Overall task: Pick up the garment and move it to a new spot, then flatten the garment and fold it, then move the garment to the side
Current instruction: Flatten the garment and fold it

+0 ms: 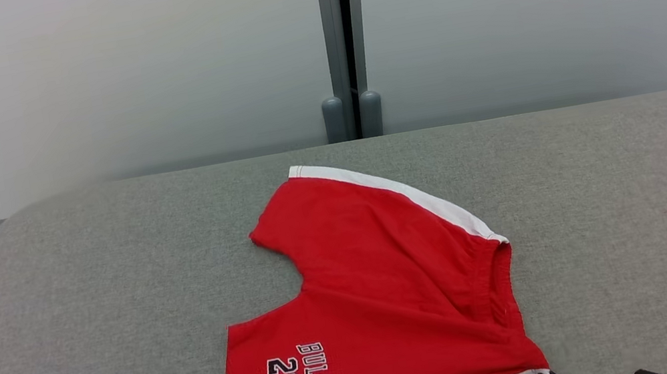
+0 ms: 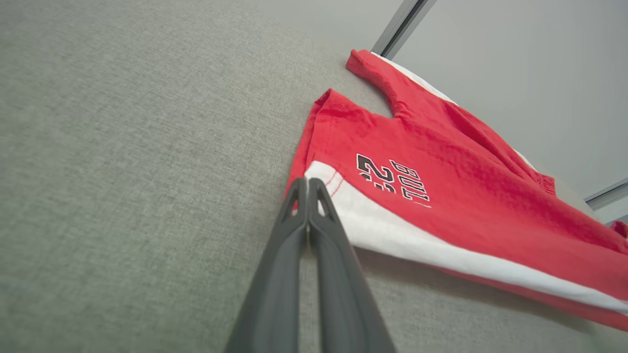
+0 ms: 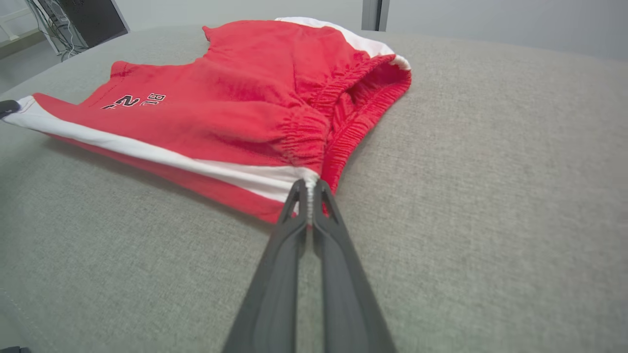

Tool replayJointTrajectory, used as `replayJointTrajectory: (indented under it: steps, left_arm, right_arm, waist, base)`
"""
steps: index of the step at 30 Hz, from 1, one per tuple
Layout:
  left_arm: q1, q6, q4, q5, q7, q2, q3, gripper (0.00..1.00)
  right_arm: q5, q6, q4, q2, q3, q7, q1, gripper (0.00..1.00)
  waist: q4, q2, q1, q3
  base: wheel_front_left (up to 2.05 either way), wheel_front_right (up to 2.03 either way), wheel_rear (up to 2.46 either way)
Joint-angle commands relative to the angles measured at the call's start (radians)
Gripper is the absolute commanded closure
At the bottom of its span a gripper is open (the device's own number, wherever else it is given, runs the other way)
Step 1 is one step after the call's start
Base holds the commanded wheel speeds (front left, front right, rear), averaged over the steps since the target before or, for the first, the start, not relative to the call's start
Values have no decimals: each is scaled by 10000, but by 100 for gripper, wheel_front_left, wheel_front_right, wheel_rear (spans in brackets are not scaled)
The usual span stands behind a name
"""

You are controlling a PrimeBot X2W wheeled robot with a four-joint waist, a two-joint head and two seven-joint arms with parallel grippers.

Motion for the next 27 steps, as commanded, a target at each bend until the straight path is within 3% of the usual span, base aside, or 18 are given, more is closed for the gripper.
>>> replayJointTrajectory:
  steps: [1,6,14,27]
  left_arm:
    - [113,-12,-107,44,-25,20,86,100]
    - [-66,-11,-795,251,-26,164,186,100]
    - [-2662,-13,-1535,393,-25,989,-771,100]
    - [-7503,-12,180,-1045,-23,2833,-3105,100]
  right_arm:
    - [72,-7,-45,-110,-23,-28,197,100]
    - [275,-7,-338,23,-197,-26,259,100]
    - [1551,-4,-1088,627,60,-28,-1128,100]
    - [1974,-4,-819,1504,-848,-28,-3864,100]
  waist:
    - [-82,3,2,-46]
    - [-232,3,2,106]
    - [-573,3,2,1063]
    - [-1651,3,2,3196]
  base:
    - [0,0,0]
    - [0,0,0]
    - [0,0,0]
    - [0,0,0]
